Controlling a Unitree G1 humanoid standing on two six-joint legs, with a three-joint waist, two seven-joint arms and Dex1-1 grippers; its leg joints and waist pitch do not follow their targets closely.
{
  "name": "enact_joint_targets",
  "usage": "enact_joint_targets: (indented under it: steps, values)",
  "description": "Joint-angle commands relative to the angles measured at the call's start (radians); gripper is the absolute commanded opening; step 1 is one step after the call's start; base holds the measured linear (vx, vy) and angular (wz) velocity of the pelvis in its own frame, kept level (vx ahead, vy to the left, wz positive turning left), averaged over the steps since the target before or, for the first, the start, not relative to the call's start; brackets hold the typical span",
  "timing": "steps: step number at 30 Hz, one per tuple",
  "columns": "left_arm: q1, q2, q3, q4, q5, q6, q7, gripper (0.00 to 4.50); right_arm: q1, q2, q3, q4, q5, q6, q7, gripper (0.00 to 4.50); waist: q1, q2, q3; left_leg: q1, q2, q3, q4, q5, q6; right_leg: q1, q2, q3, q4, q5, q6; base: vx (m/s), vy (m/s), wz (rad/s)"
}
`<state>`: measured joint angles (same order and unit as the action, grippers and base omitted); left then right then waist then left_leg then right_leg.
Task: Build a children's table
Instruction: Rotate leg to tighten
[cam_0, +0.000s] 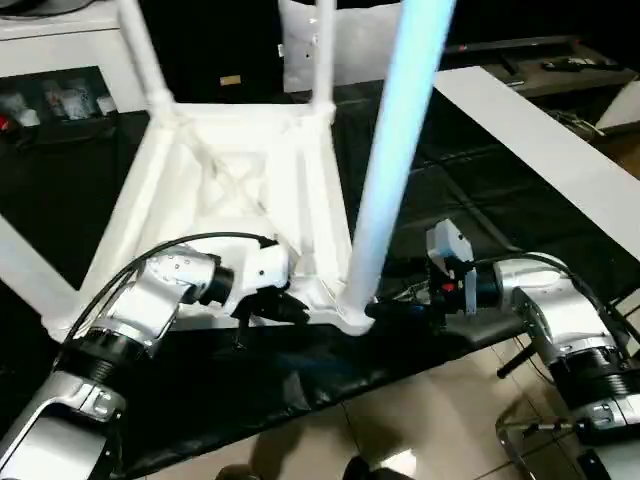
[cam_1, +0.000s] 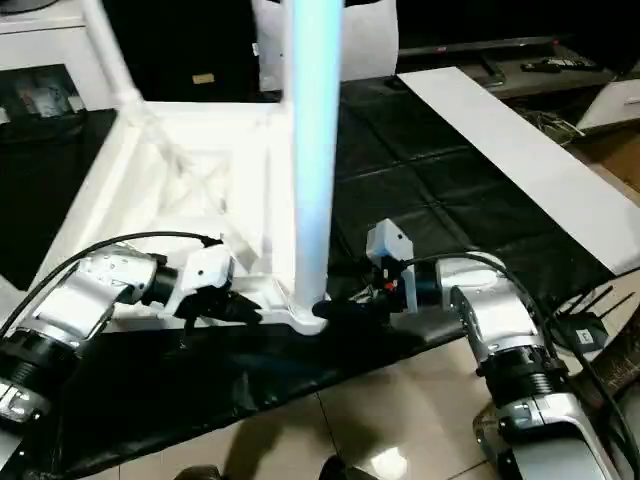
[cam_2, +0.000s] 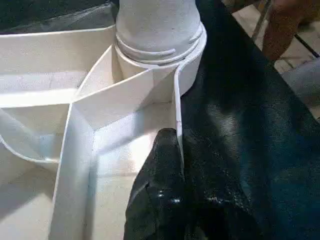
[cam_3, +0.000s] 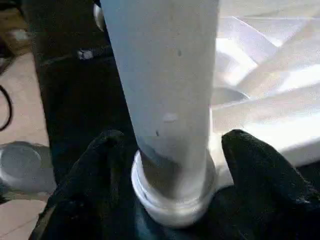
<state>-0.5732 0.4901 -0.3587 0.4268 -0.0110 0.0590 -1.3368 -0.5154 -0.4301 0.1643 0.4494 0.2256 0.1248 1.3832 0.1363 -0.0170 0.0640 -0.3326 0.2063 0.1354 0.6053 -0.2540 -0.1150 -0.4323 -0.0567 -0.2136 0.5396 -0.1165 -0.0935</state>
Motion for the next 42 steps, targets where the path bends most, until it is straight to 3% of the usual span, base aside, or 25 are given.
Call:
enact_joint_targets:
  steps: [1,5,14,18,20,21,24,25,26,27,28,29,30,31,32,33,34,35,36,37,38,39,40,41,42]
  values:
    - [-0.017,-0.012,-0.040,-0.033,-0.003,-0.031,-0.052,0.00,-0.018,0.001,0.003,0.012,0.007,-0.009,0.014,2.90,-0.006,-0.002,-0.085,-0.016,0.026,0.013,-0.055,0.077,0.136,0.100,-0.086,0.070,-0.060,-0.371,0.097,0.000,0.000,0.00]
    - [-0.016,-0.014,-0.037,-0.032,-0.001,-0.037,-0.056,0.00,-0.025,0.012,0.007,0.033,0.003,-0.019,0.016,2.58,0.000,-0.002,-0.085,-0.017,0.025,0.014,-0.055,0.080,0.132,0.101,-0.085,0.069,-0.058,-0.368,0.100,0.000,0.000,0.00]
    - [-0.013,-0.018,-0.026,-0.030,-0.006,-0.012,-0.030,0.00,-0.015,0.020,0.016,0.017,0.029,0.046,0.040,1.97,0.001,-0.003,-0.086,-0.020,0.021,0.016,-0.054,0.068,0.125,0.102,-0.081,0.066,-0.063,-0.377,0.128,0.000,0.000,0.00]
    - [-0.011,-0.060,0.009,-0.049,-0.017,0.075,0.064,0.00,0.002,0.051,-0.007,-0.036,0.049,0.158,-0.059,1.93,0.001,-0.001,-0.087,-0.020,0.024,0.015,-0.054,0.073,0.113,0.102,-0.079,0.063,-0.066,-0.369,0.137,0.000,0.000,0.00]
    - [-0.011,-0.086,0.023,-0.055,-0.016,0.108,0.119,0.00,0.006,0.078,-0.017,-0.049,0.039,0.197,-0.136,1.93,-0.001,-0.001,-0.085,-0.018,0.017,0.018,-0.054,0.048,0.104,0.101,-0.078,0.059,-0.074,-0.402,0.150,0.000,0.000,0.00]
    - [-0.009,-0.111,0.034,-0.066,-0.013,0.140,0.168,0.00,0.008,0.105,-0.026,-0.057,0.031,0.219,-0.202,1.93,-0.006,0.000,-0.083,-0.018,0.011,0.021,-0.054,0.019,0.095,0.101,-0.072,0.051,-0.085,-0.438,0.176,0.000,0.000,0.00]
    - [0.002,-0.179,0.058,-0.103,-0.017,0.234,0.280,0.00,0.006,0.186,-0.047,-0.068,0.003,0.288,-0.381,1.93,-0.021,0.001,-0.081,-0.020,0.010,0.022,-0.052,-0.018,0.080,0.103,-0.067,0.037,-0.100,-0.468,0.206,0.000,0.000,0.00]
    - [0.003,-0.198,0.064,-0.111,-0.017,0.262,0.311,0.00,0.003,0.210,-0.052,-0.066,-0.007,0.310,-0.434,1.93,-0.036,0.003,-0.079,-0.023,0.016,0.017,-0.053,-0.033,0.083,0.108,-0.066,0.025,-0.111,-0.475,0.221,0.000,0.000,0.00]
    - [0.004,-0.218,0.071,-0.118,-0.016,0.290,0.341,0.00,-0.001,0.237,-0.057,-0.066,-0.021,0.327,-0.493,1.93,-0.042,0.010,-0.079,-0.017,0.027,0.014,-0.054,-0.044,0.085,0.110,-0.069,0.023,-0.118,-0.480,0.221,0.000,0.000,0.00]
    - [0.002,-0.233,0.077,-0.120,-0.012,0.308,0.369,0.00,-0.006,0.259,-0.063,-0.063,-0.030,0.343,-0.541,1.93,-0.063,0.014,-0.077,-0.021,0.056,0.002,-0.060,-0.064,0.094,0.123,-0.078,0.016,-0.114,-0.472,0.211,0.000,0.000,0.00]
    - [-0.004,-0.260,0.089,-0.120,-0.003,0.338,0.422,0.00,-0.019,0.299,-0.078,-0.048,-0.047,0.370,-0.634,1.93,-0.072,0.024,-0.078,-0.017,0.097,-0.016,-0.070,-0.097,0.100,0.131,-0.097,0.031,-0.092,-0.448,0.185,0.000,0.000,0.00]
    - [-0.005,-0.265,0.091,-0.122,-0.001,0.347,0.435,0.00,-0.021,0.308,-0.082,-0.048,-0.049,0.381,-0.656,1.93,-0.084,0.022,-0.074,-0.016,0.117,-0.027,-0.079,-0.140,0.094,0.129,-0.110,0.052,-0.069,-0.444,0.154,0.000,0.000,0.00]
    - [-0.005,-0.266,0.091,-0.122,0.000,0.348,0.439,0.00,-0.022,0.310,-0.083,-0.047,-0.051,0.382,-0.663,1.93,-0.089,0.018,-0.073,-0.010,0.108,-0.023,-0.077,-0.156,0.087,0.124,-0.115,0.059,-0.073,-0.458,0.148,0.000,0.000,0.00]
    - [-0.012,-0.283,0.099,-0.117,0.007,0.357,0.475,0.00,-0.033,0.332,-0.093,-0.036,-0.057,0.392,-0.713,1.93,-0.100,0.004,-0.068,-0.001,0.039,0.007,-0.052,-0.151,0.067,0.110,-0.110,0.043,-0.115,-0.551,0.171,0.000,0.000,0.00]
    - [-0.020,-0.300,0.108,-0.107,0.015,0.361,0.513,0.00,-0.043,0.354,-0.108,-0.021,-0.053,0.392,-0.753,1.93,-0.100,0.000,-0.068,0.000,0.002,0.025,-0.042,-0.141,0.068,0.104,-0.097,0.027,-0.128,-0.588,0.197,0.000,0.000,0.00]
    - [-0.030,-0.319,0.118,-0.096,0.024,0.363,0.554,0.00,-0.055,0.377,-0.123,-0.005,-0.052,0.392,-0.797,1.93,-0.100,0.004,-0.070,-0.003,-0.013,0.034,-0.048,-0.124,0.095,0.109,-0.081,0.014,-0.138,-0.587,0.227,0.000,0.000,0.00]
    - [-0.036,-0.336,0.127,-0.093,0.030,0.371,0.586,0.00,-0.061,0.397,-0.135,0.003,-0.056,0.388,-0.835,1.93,-0.105,0.014,-0.075,-0.008,0.009,0.023,-0.055,-0.102,0.110,0.120,-0.070,0.004,-0.141,-0.525,0.241,0.000,0.000,0.00]
    - [-0.042,-0.349,0.132,-0.091,0.033,0.375,0.609,0.00,-0.066,0.412,-0.141,0.012,-0.066,0.365,-0.869,2.28,-0.109,0.022,-0.077,-0.011,0.050,0.005,-0.060,-0.086,0.119,0.128,-0.078,0.009,-0.130,-0.453,0.232,0.000,0.000,0.00]
    - [-0.045,-0.357,0.135,-0.092,0.034,0.378,0.619,0.00,-0.068,0.420,-0.143,0.016,-0.074,0.347,-0.888,2.28,-0.107,0.026,-0.078,-0.012,0.077,-0.008,-0.066,-0.085,0.129,0.129,-0.087,0.019,-0.110,-0.423,0.215,0.000,0.000,0.00]
    - [-0.048,-0.364,0.139,-0.095,0.034,0.383,0.626,0.00,-0.068,0.425,-0.142,0.018,-0.080,0.318,-0.887,2.63,-0.106,0.029,-0.079,-0.005,0.116,-0.023,-0.074,-0.101,0.132,0.124,-0.110,0.045,-0.072,-0.375,0.165,0.000,0.000,0.00]
    - [-0.049,-0.367,0.141,-0.097,0.034,0.385,0.628,0.00,-0.068,0.427,-0.141,0.018,-0.082,0.305,-0.884,2.63,-0.105,0.023,-0.077,0.000,0.114,-0.020,-0.073,-0.105,0.125,0.116,-0.117,0.056,-0.066,-0.365,0.143,0.000,0.000,0.00]
    - [-0.049,-0.371,0.142,-0.102,0.034,0.393,0.635,0.00,-0.068,0.432,-0.142,0.015,-0.085,0.302,-0.888,2.66,-0.103,0.012,-0.074,0.008,0.051,0.008,-0.058,-0.098,0.093,0.106,-0.119,0.050,-0.096,-0.423,0.128,0.000,0.000,0.00]
    - [-0.049,-0.372,0.142,-0.106,0.034,0.398,0.639,0.00,-0.066,0.434,-0.142,0.011,-0.088,0.294,-0.888,2.74,-0.101,0.005,-0.075,-0.001,0.015,0.022,-0.056,-0.086,0.085,0.112,-0.109,0.043,-0.099,-0.448,0.140,0.000,0.000,0.00]
    - [-0.048,-0.364,0.136,-0.112,0.035,0.396,0.633,0.00,-0.060,0.429,-0.138,-0.004,-0.086,0.290,-0.880,2.92,-0.091,0.008,-0.081,-0.008,0.000,0.026,-0.062,-0.048,0.101,0.123,-0.101,0.041,-0.095,-0.426,0.149,0.000,0.000,0.00]
    - [-0.040,-0.346,0.126,-0.123,0.036,0.389,0.616,0.00,-0.045,0.413,-0.134,-0.032,-0.081,0.264,-0.854,3.06,-0.091,0.012,-0.083,-0.013,0.014,0.016,-0.064,0.008,0.122,0.123,-0.091,0.039,-0.087,-0.350,0.148,0.000,0.000,0.00]
